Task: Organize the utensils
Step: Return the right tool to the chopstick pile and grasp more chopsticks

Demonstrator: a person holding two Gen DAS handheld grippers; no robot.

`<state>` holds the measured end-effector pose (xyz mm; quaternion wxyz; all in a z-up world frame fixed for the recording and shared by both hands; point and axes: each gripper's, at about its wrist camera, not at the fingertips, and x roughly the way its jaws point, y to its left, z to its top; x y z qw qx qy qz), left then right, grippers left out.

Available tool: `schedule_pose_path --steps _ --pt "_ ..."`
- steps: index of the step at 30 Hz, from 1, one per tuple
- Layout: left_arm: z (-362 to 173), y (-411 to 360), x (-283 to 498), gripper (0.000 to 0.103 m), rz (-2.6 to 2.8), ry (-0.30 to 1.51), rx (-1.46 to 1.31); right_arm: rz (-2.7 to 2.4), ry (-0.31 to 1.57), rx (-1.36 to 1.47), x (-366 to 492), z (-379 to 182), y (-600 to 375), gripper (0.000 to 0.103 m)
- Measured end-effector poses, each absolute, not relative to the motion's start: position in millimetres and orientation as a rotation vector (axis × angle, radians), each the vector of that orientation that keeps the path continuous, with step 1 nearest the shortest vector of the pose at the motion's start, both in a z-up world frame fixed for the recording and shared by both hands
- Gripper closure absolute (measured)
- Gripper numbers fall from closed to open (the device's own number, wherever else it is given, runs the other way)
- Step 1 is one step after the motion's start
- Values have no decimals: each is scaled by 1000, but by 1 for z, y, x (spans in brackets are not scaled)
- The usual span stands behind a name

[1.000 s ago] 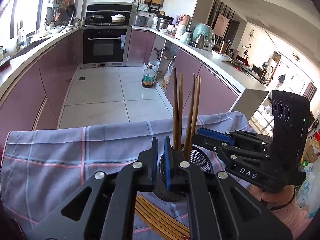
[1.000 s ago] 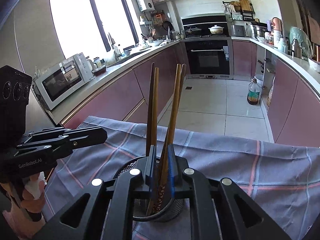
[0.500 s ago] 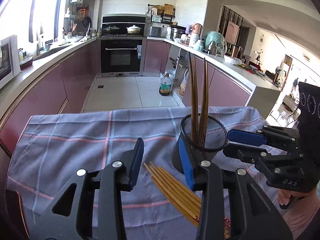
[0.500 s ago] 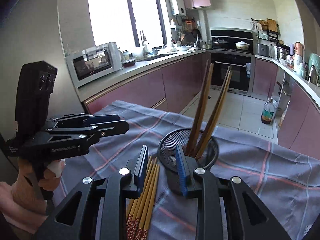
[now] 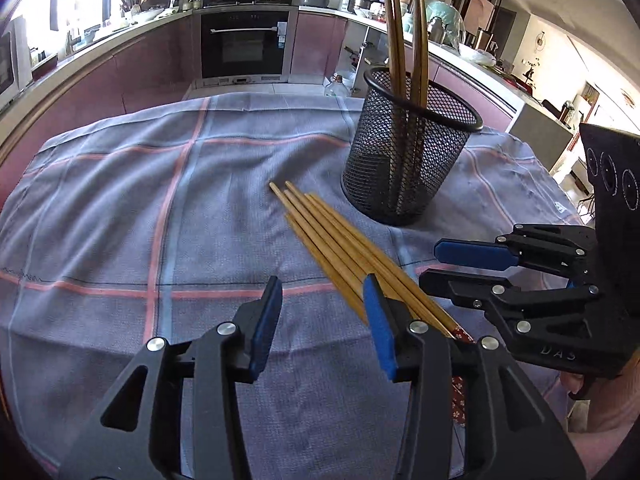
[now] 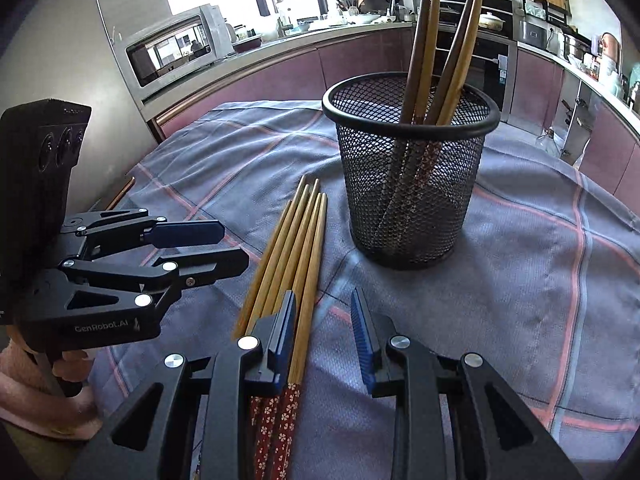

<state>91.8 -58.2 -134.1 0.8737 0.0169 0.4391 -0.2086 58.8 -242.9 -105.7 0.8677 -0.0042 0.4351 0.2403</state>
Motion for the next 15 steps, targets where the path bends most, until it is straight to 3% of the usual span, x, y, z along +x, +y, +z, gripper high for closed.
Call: schedule_pose_path --steps 15 --pt "-143 -74 89 63 -441 955 73 482 923 -33 59 -115 -237 76"
